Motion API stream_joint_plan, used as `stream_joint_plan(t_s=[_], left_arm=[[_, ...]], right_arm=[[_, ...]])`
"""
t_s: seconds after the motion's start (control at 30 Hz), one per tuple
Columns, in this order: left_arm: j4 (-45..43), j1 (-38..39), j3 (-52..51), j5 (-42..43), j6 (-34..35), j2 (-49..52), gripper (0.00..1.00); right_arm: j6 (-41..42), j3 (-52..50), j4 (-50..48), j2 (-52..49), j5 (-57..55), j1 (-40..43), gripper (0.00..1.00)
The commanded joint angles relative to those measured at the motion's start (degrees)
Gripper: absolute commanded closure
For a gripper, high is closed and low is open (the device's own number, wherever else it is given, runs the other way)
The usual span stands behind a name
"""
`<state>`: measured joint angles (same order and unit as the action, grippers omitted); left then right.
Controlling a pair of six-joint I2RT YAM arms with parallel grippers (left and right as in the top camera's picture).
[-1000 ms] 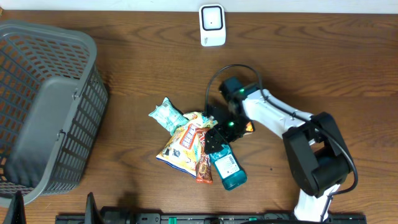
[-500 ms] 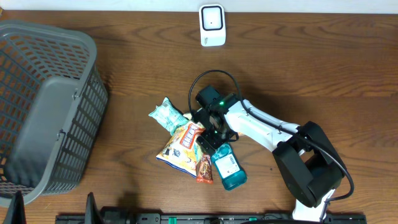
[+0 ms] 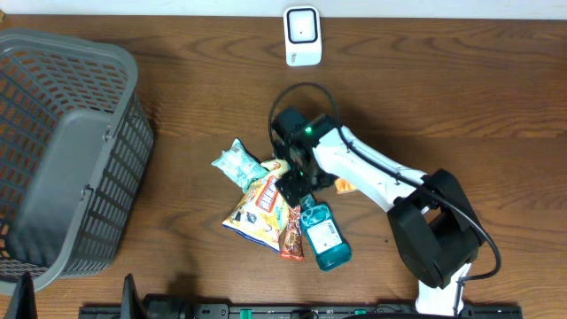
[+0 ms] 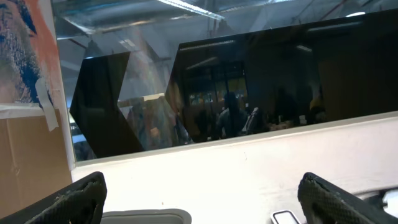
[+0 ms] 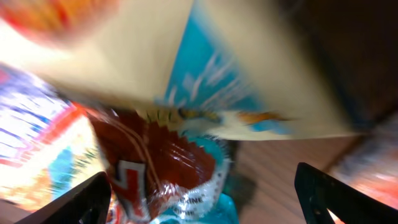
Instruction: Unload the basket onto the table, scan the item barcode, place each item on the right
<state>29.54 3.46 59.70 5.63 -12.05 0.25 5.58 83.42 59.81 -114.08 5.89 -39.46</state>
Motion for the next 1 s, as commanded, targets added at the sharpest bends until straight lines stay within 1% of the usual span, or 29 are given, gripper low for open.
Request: stream_joint_plan(t_s=[0.0, 0.1, 0.2, 0.23, 0.4, 0.57, 0.7, 0.97], left_arm=[[-0.4, -0.2, 0.0, -0.3, -0.4, -0.1, 0.02], [-0.4, -0.2, 0.0, -0.3, -0.4, -0.1, 0.02], [-0.4, -0.2, 0.0, -0.3, -0.4, -0.1, 0.02], [-0.4, -0.2, 0.0, -0.3, -0.4, -0.1, 0.02], [-0.4, -0.2, 0.0, -0.3, -0.4, -0.1, 0.02], [-0.4, -0.2, 0.0, -0.3, -0.3, -0.1, 0.02], [-0.4, -0.2, 0.0, -0.3, -0.4, -0.1, 0.02], [-0.4, -0.2, 0.0, -0.3, -0.4, -0.1, 0.02]], right_arm=[[5.5, 2.5, 1.7, 2.6, -4.3, 0.3, 0.10], [5.6, 2.5, 2.8, 3.8, -5.3, 0.3, 0.10], [5.7, 1.7, 3.3, 3.8, -9.6, 0.3, 0.15], [6.1, 1.1, 3.3, 3.8, -10.7, 0.3, 0.15], [6.2, -1.3, 2.8, 3.8, -10.8, 0.2, 0.19], [6.2, -5.5, -1.0, 3.8, -9.8, 0.3, 0.28], [6.2, -8.3, -3.6, 3.8, -6.6, 0.0, 0.28], [6.2, -8.3, -4.8, 3.8, -4.2, -1.8, 0.28]])
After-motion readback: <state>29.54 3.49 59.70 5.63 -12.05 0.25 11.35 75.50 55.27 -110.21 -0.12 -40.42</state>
